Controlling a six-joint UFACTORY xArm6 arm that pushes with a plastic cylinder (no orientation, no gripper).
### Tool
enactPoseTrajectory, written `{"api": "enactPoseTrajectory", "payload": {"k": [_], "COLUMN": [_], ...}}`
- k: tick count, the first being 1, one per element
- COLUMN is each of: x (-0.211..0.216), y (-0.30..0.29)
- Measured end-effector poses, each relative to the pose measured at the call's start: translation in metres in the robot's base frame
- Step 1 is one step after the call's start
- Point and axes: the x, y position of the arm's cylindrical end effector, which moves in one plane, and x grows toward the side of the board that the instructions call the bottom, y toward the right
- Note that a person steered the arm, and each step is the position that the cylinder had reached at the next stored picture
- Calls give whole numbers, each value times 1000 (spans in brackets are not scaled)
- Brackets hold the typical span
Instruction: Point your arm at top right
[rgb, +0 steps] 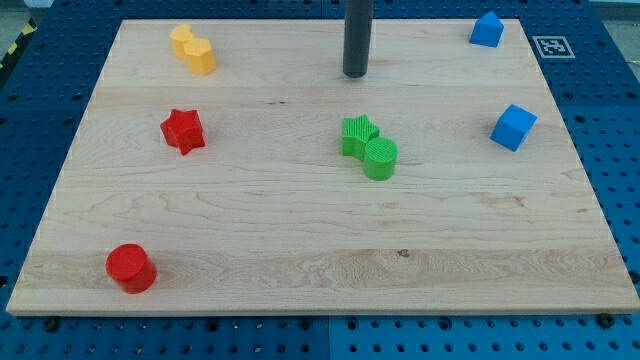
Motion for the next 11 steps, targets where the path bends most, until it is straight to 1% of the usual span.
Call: {"api": "enactPoseTrajectory", "payload": {"k": [1, 2, 3, 5, 6, 7, 8, 9, 10, 11], "x": [0, 0, 0, -4, -4, -24, -70, -98, -92, -88], "y": [23, 64, 88, 168, 229, 259, 264, 262, 216, 212]}}
